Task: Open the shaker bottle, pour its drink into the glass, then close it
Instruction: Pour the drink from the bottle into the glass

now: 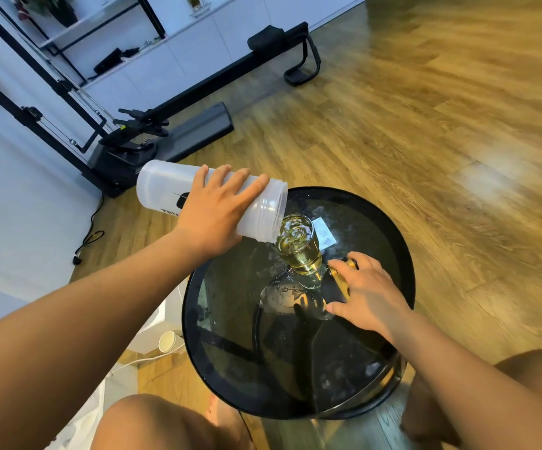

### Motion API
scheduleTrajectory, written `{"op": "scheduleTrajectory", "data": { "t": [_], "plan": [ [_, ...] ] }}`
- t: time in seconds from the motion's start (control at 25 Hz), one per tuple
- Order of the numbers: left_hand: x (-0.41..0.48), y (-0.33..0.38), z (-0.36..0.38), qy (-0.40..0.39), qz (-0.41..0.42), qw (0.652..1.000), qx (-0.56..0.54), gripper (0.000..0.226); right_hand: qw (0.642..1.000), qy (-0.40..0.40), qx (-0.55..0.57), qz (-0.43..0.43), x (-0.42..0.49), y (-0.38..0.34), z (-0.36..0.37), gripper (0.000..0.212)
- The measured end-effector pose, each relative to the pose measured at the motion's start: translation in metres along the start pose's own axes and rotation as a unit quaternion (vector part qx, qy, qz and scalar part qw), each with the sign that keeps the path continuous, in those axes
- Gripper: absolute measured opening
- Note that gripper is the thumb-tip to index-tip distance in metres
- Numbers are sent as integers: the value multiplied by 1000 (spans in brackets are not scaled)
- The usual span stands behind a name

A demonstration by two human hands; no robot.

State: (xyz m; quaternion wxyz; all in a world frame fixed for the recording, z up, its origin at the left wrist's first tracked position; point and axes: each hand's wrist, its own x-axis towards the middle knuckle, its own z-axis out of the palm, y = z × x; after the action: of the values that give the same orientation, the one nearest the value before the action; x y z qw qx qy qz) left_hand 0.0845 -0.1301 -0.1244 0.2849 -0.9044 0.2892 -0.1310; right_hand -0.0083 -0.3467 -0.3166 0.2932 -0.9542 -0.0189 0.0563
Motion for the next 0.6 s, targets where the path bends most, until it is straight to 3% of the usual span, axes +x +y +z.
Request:
{"op": "scheduleTrajectory", "data": {
  "t": [0.6],
  "plan": [
    [-3,4,3,-16,18,999,21,97,1000,5,-3,-3,0,1,2,87]
  ]
}}
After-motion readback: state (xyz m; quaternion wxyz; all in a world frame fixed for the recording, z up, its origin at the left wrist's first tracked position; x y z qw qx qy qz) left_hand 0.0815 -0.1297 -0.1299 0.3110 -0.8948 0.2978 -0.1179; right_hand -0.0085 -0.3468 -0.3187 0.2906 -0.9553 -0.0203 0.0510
